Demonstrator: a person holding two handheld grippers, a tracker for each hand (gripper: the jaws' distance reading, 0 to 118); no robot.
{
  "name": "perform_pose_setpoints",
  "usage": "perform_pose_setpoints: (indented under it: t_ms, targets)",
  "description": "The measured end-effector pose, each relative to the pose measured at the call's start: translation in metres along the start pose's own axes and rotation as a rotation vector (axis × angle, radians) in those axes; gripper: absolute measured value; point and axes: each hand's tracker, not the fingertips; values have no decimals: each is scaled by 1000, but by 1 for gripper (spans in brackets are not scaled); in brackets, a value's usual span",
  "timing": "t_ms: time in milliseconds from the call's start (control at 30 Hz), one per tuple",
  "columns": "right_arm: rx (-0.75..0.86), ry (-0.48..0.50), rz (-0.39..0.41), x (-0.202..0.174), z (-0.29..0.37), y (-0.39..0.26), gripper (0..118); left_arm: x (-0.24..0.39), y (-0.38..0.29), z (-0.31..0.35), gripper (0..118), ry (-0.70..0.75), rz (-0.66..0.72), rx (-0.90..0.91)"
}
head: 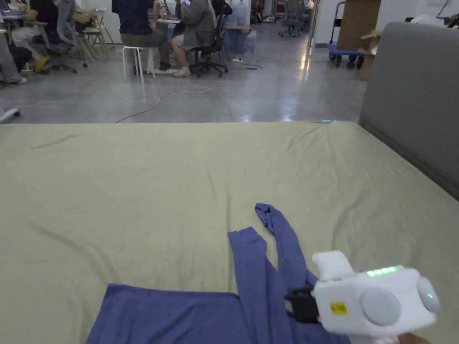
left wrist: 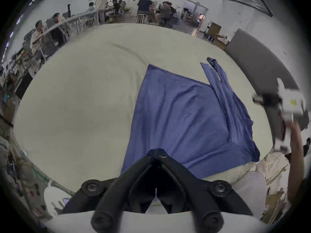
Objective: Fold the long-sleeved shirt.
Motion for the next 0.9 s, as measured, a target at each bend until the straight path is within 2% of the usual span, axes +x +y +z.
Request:
perform_pose_setpoints:
  t_ms: [33,67,100,133,200,233,267,333,367,400,433,500,533,633,700,800,900]
  targets:
    - [-4,-18,-10,-4,-27,25,89,1,3,0,0,-5,3,0]
    - [-14,-24,-17,-6,-60,53,118,1,5,-2,0,-22,16,-7]
    - [-27,-32,-32,-5,-84,80,116,2,7,-4,0,-30,27,-11]
    - [-103,-66,-9,5,-116,96,116,3,8,-5,0,-30,31,-12]
    - [-268,-173,-12,10,-174,121,115,1,9,-9,0,-21,30,-16]
    - [-298,-223,8,11,-191,122,110,1,9,-10,0,-17,28,-24]
    - [-347,-270,39,1,-207,114,90,1,9,-11,0,-14,29,-33]
    - [-418,-315,53,-4,-215,106,21,0,6,-13,0,-63,57,-44]
    - [-387,-222,10,-6,-205,102,6,-2,5,-13,0,-72,63,-47]
    - [-317,-194,10,-5,-188,97,2,-2,4,-14,0,-78,66,-49]
    - [-301,-193,48,-9,-176,94,2,-2,3,-13,0,-81,67,-52]
    - [-264,-170,178,-21,-138,83,2,-2,1,-12,0,-46,45,-49]
    - [-231,-147,195,-18,-115,75,2,-1,0,-9,0,-47,42,-46]
    - [-118,-76,193,-21,-28,40,2,3,-5,0,0,-93,55,-3]
    - [-79,-22,165,-19,28,1,2,7,-9,6,0,-124,60,6]
    - [-103,-1,158,-18,85,-61,2,17,-17,11,0,-117,33,8]
    - [-189,-3,139,-14,111,-121,1,23,-25,16,0,-134,23,-2]
